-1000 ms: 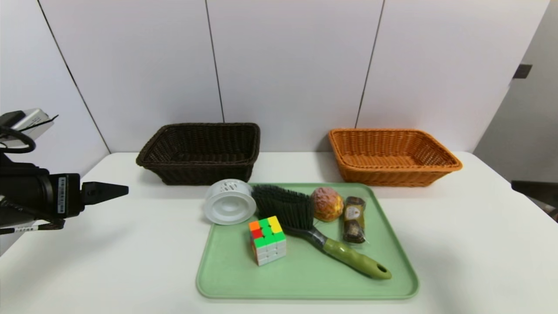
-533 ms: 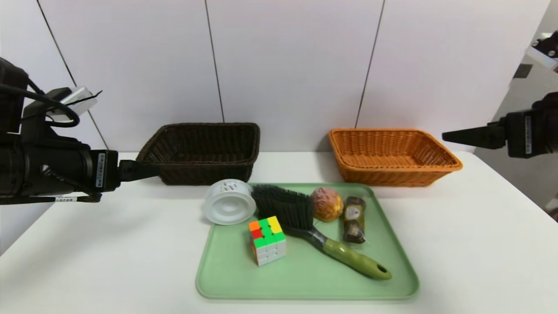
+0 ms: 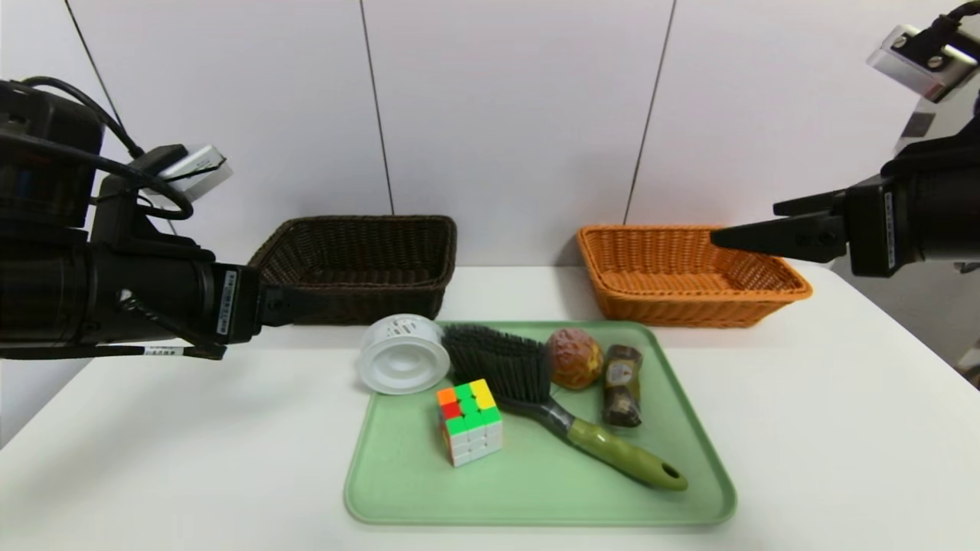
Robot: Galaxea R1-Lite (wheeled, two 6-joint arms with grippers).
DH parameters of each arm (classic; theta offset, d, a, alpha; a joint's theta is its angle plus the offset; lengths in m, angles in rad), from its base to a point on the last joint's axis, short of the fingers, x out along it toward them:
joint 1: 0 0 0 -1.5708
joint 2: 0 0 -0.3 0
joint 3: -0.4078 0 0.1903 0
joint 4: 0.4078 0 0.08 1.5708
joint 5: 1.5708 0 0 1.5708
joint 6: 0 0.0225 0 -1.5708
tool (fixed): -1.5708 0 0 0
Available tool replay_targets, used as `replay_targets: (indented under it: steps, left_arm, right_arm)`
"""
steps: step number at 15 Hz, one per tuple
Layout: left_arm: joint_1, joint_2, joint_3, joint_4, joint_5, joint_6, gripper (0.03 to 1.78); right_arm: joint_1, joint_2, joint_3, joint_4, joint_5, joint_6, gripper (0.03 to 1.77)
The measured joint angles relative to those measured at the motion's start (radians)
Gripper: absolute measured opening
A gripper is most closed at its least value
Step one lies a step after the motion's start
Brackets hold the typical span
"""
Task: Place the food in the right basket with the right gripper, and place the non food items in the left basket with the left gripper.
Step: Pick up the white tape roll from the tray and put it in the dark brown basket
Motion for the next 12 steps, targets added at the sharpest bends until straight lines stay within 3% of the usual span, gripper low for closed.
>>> replay_targets:
  steps: [6, 12]
  left_arm:
    - [-0.08, -0.016, -0.003, 0.026, 0.001, 0.001, 1.69]
    - [-0.105, 0.036, -0.042, 0.027, 0.001, 0.005, 1.69]
  right_arm:
    - [0.038, -0.06, -0.014, 0.151, 0.069, 0.002, 1.7]
    - [0.039, -0.103, 0.004, 0.18, 0.072, 0.024, 1.7]
